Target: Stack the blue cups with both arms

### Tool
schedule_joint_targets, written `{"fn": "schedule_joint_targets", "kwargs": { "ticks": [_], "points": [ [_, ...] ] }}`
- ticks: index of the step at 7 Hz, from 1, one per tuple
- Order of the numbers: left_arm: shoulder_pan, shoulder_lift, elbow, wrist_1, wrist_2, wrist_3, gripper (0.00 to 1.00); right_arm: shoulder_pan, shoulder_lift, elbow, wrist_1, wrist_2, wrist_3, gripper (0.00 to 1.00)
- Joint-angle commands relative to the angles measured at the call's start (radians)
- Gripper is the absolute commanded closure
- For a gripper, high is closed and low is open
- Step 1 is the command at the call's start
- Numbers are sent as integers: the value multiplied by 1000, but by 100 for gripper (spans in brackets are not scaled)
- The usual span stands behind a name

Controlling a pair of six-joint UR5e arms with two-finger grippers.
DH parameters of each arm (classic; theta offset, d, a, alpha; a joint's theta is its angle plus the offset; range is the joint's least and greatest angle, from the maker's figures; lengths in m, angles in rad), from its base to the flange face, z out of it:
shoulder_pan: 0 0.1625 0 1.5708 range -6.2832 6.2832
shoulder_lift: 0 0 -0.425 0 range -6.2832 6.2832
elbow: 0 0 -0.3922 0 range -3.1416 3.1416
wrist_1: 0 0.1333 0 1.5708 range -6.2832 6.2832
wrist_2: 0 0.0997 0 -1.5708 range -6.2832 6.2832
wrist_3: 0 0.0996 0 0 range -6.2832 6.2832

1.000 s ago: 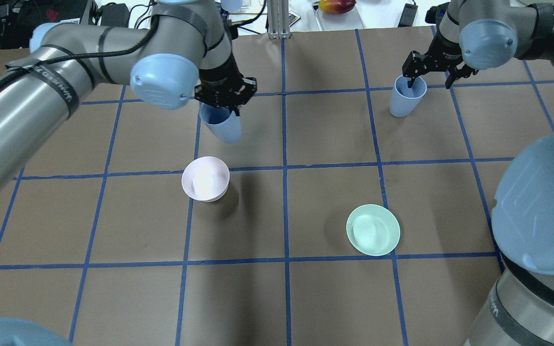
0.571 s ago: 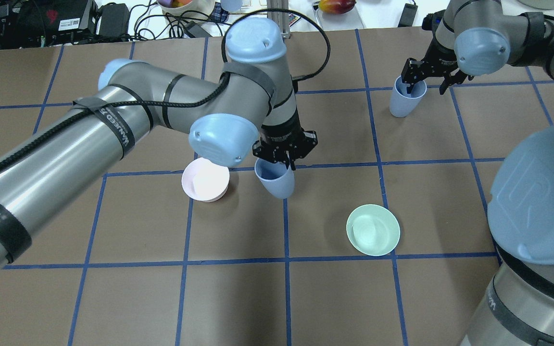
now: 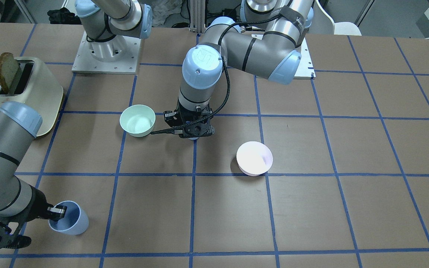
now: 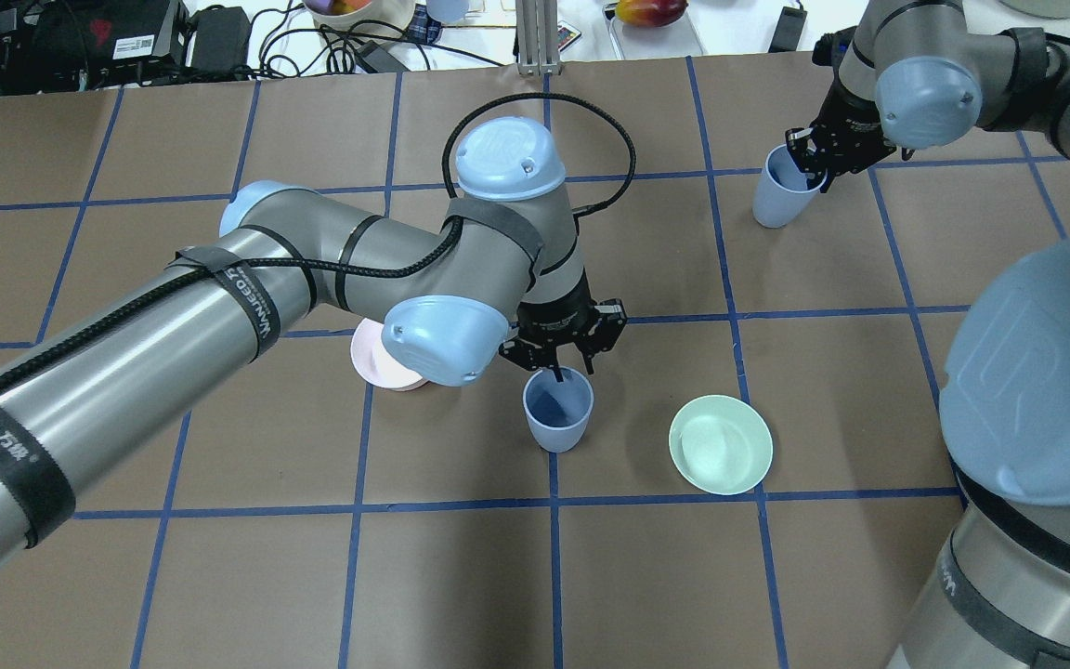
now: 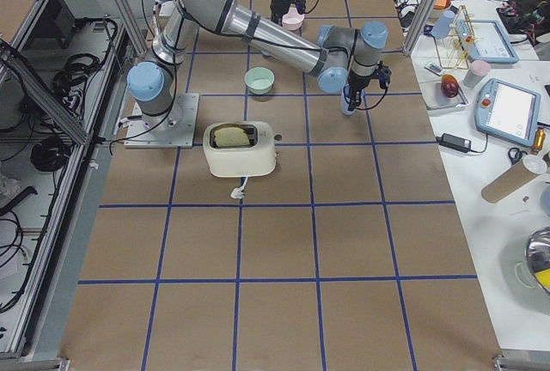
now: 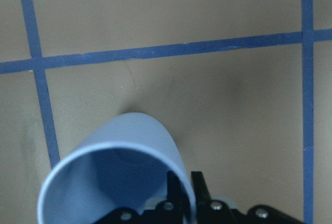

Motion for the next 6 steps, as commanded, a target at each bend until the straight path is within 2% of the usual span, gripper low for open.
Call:
{"fn": "schedule_joint_targets", "kwargs": {
  "ticks": [1, 2, 3, 4, 5, 6],
  "points": [
    [148, 50, 202, -282, -5, 28, 0, 3, -31, -11, 36, 0, 2, 100],
    [232, 69, 350, -500, -9, 121, 0, 15, -83, -11, 99, 1, 9, 100],
    [303, 87, 453, -665, -2, 221, 0, 37, -147, -7, 190, 29, 20, 100],
    [337, 122, 477, -692, 5, 316, 0, 81, -201, -4, 290, 85, 135, 100],
    [328, 168, 453, -688, 102, 341, 0, 156, -235, -1, 349, 95, 231, 100],
    [327, 216, 363, -615, 174, 343, 2, 223, -240, 1, 428, 96, 317, 100]
  ]
}}
